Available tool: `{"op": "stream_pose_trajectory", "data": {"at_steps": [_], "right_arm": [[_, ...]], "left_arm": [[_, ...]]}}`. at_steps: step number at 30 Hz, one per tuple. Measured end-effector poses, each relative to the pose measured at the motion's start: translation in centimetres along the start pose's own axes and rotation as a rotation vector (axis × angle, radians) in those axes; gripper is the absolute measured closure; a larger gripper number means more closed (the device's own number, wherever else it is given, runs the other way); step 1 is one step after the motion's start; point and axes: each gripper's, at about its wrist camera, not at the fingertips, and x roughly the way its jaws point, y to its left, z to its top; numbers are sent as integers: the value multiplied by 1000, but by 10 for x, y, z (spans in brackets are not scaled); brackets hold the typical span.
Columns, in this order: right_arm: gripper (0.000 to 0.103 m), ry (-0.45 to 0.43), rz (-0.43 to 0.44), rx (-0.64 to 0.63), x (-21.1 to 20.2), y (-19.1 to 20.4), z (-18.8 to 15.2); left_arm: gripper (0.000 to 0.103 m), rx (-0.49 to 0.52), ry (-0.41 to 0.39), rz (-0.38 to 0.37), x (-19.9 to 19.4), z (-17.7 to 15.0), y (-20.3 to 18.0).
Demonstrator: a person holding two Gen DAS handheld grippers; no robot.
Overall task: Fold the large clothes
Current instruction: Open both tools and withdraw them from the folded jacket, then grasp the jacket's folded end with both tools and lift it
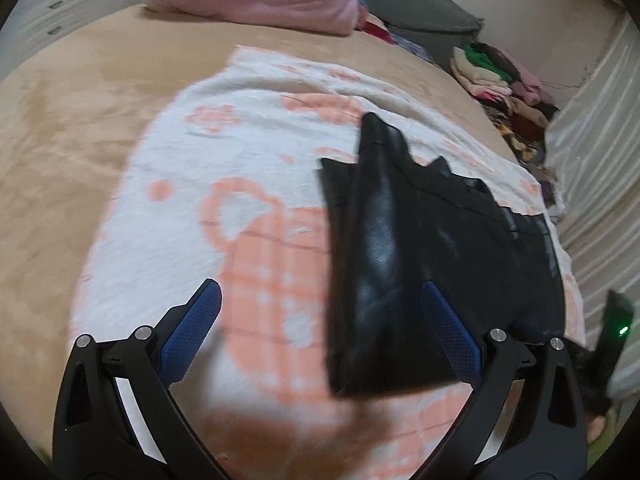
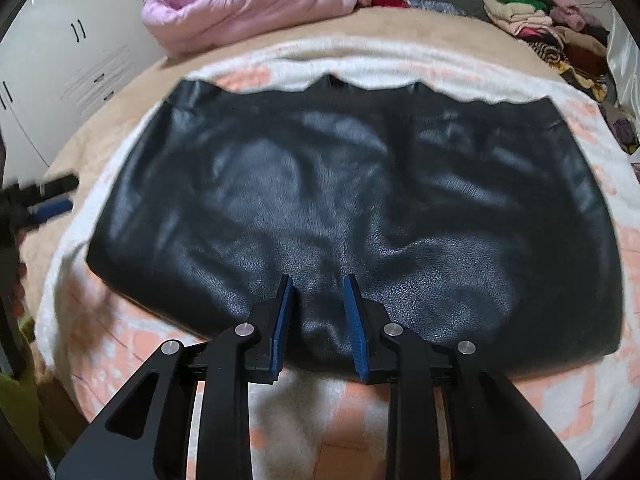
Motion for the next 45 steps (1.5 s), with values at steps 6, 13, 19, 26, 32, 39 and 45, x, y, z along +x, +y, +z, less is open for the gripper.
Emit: {"op": "stream_pose_trajectory", "data": {"at_steps": [6,13,19,26,32,39,45], "right_arm": [[78,-14,39,15,14,-10,-8],[78,2,67,5,4,-15,-2],[83,-84,60,-16,-18,-26,42],[91,-91,-7,43,27,-42,114],[95,33,27,112,88,-63,117],[91,-44,78,114,38,-58,107],[71,-112,96,50,-24,-38,48]], "left_arm": [[10,18,80,-25,49,26,-17],[10,-34,171,-33,110,45,-7],[51,-33,148,-108,111,46,-10],[68,-4,108,-130,95,48,-21],[75,18,95,-146,91,57,-27],[79,33,86,-145,83,60,-34],[79,57,85,-134,80,63,-39]]}}
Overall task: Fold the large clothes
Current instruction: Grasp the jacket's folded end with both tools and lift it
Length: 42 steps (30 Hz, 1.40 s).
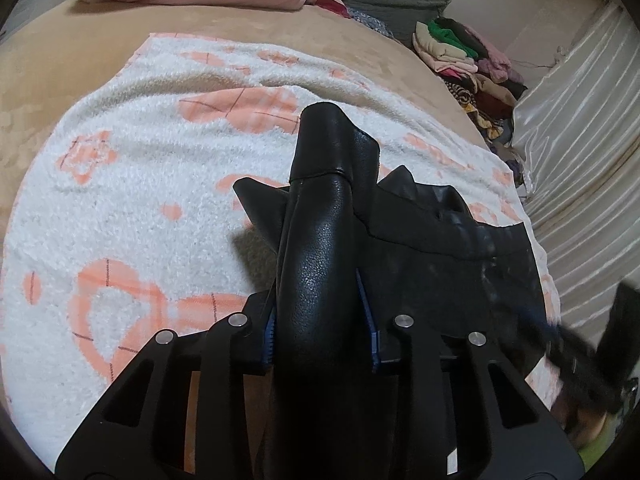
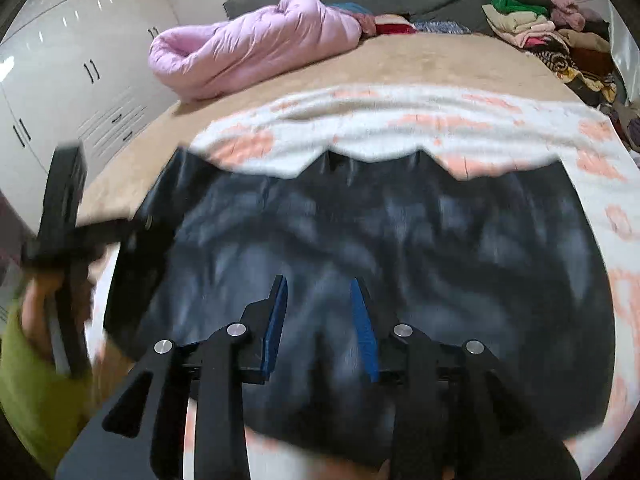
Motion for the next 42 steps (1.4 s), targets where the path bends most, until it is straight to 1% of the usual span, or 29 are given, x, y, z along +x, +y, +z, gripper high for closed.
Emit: {"op": "stream_pose_trajectory", "data": {"at_steps": [1,3,4,6,7,8,9,10,11,12,13,14,15,18,20,22,24,27,29,30,31,34,35,37,38,39,42], "right_arm": [[70,22,-22,6,2,-1,-13],[70,87,-37,10,19,-5,-32],[70,95,-39,10,26,-7,-38],[70,72,-44,-2,27,-6,-40],[68,48,-45,-5,20,-3,-39],[68,0,-19,-25,7,4,-38],[62,-35,4,-57,-4,15,-39],[54,-61,28,-103,-13,29,-40],[33,-78,46,-152,-20,43,-43],[24,-92,58,-196,-23,55,-46],[23,-108,68,-254,-26,70,-51],[21,-119,75,-325,-27,89,-58],[14,-130,77,-372,-26,101,-64],[12,-142,73,-485,-18,130,-79],[11,-166,44,-564,-9,150,-88],[11,-176,22,-604,2,163,-93],[10,-167,10,-638,14,172,-97],[9,-171,-57,-717,31,190,-107],[9,-178,-143,-773,44,200,-110],[9,-182,-174,-791,49,204,-111],[9,-188,-188,-797,51,207,-110],[13,-207,-204,-781,52,209,-105],[25,-216,-204,-771,50,207,-103],[35,-219,-187,-757,48,204,-99],[48,-229,-176,-759,44,204,-101],[59,-249,-176,-772,40,203,-103],[72,-301,-173,-764,20,201,-101]], "left_arm": [[80,1,3,3,0,0,0],[80,6,7,10,0,0,-1],[80,6,11,8,0,0,-2],[80,9,12,12,-2,0,-4],[80,14,10,19,-3,1,-5],[80,14,10,20,-4,1,-6],[80,15,11,20,-4,1,-6],[80,17,12,23,-4,3,-7],[80,17,10,23,-5,2,-7],[80,20,10,25,-6,2,-8],[80,25,9,27,-7,3,-10],[80,26,8,27,-8,3,-10],[80,28,9,29,-8,3,-11],[80,43,17,35,-8,6,-14],[80,49,24,33,-9,7,-15],[80,51,29,31,-8,8,-15],[80,55,34,31,-8,8,-15],[80,58,40,28,-7,9,-13],[80,59,43,28,-6,9,-13],[80,58,44,26,-6,9,-13],[80,56,44,24,-6,9,-12],[80,53,44,15,-6,8,-10],[80,51,44,14,-6,8,-10],[80,50,43,11,-6,8,-10],[81,49,42,9,-6,8,-11],[81,49,38,5,-8,9,-12],[81,48,22,-7,-14,12,-19]]}}
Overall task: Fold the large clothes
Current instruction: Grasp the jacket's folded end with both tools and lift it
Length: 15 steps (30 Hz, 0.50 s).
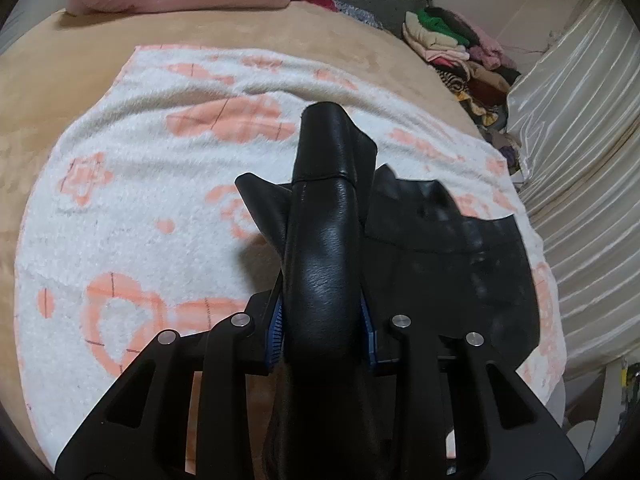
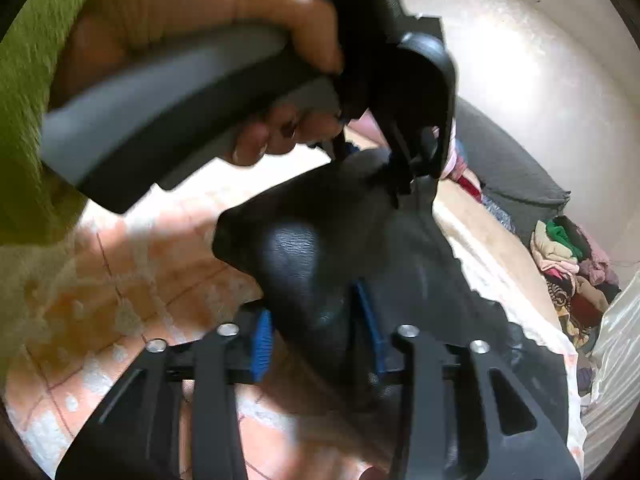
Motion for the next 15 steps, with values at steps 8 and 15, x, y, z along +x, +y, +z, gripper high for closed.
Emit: {"op": "stream_pose_trajectory", "data": {"at_steps": [8,15], "right_arm": [[81,-86,-47,106,-39,-44,11],[85,-131,-85,179,-70,-74,6]], "left_arm": [[81,45,-51,-36,-23,17,-42],[81,84,-78,-44,-30,27,-85]]}}
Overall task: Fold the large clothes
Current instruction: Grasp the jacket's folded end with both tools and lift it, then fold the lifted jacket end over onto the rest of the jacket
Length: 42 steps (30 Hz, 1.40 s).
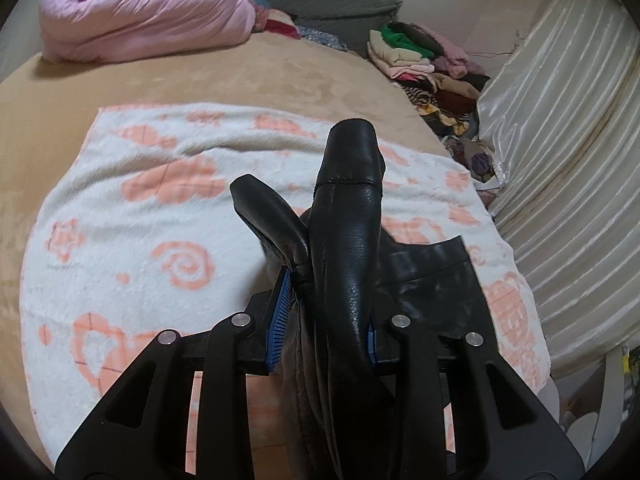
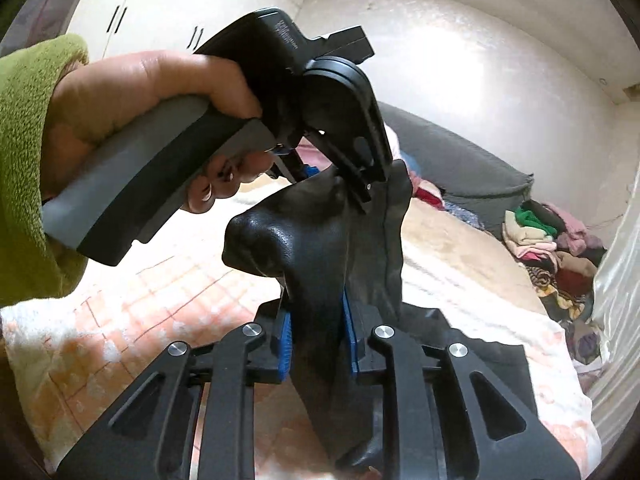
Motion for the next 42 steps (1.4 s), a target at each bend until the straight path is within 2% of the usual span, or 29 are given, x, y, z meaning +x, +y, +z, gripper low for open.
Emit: {"op": "stream_pose_trajectory", "data": {"at_steps": [7,11,20,31,36,39,42], "right_arm": [[86,-34,-40,82,-32,-27,-7],[87,-40,-60,119,-25,-61,-15],[88,-42,-82,234,-36,-105,-42],[88,14,-97,382,-36,-153,-82],[88,51,-82,457,-36,-167,-102],[88,81,-60,516,-33,-171,-116],[88,113,-34,585,-29,-181,-129]], "left_arm": [[81,47,-13,-9,2,6,-38],[80,72,-9,-8,9,7,-61],[76,147,6,13,36,6,-121],[69,222,89,30,98,-2,-185],[64,233,129,26,121,-9,-200],[59,217,150,9,131,-13,-205],[55,194,141,-47,131,-14,-205]]}}
